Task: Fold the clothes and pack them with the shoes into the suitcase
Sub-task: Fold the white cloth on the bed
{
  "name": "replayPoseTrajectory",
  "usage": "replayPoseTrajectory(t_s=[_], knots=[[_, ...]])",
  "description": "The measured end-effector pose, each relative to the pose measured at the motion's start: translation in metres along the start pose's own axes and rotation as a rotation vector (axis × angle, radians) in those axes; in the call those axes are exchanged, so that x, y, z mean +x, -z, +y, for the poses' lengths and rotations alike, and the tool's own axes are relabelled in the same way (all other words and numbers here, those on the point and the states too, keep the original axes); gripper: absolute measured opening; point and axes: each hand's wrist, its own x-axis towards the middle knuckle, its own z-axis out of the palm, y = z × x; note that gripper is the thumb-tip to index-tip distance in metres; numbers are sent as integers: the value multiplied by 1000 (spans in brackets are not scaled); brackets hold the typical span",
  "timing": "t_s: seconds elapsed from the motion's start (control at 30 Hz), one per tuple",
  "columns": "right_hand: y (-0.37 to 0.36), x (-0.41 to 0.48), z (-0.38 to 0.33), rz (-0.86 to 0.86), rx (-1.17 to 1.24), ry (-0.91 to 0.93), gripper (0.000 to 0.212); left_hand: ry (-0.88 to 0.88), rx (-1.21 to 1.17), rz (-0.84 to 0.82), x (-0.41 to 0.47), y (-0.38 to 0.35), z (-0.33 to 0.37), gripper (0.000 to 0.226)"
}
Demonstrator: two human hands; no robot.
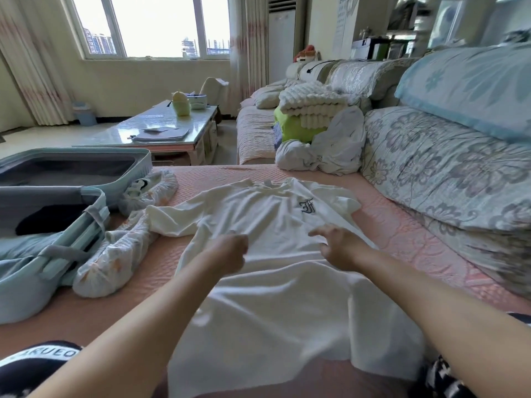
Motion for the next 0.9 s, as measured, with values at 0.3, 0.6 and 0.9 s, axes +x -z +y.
replayPoseTrajectory(t_s=[0.3,0.6,0.9], knots=[[-5,-38,87,-184,-358,-456,64,-469,-269,-210,-2,-39,129,67],[32,-54,108,-113,-362,-337,48,-468,-378,-578,4,-26,140,17],[49,-13,122,-14,-128,-335,16,-360,-498,-535,57,-4,151,18]])
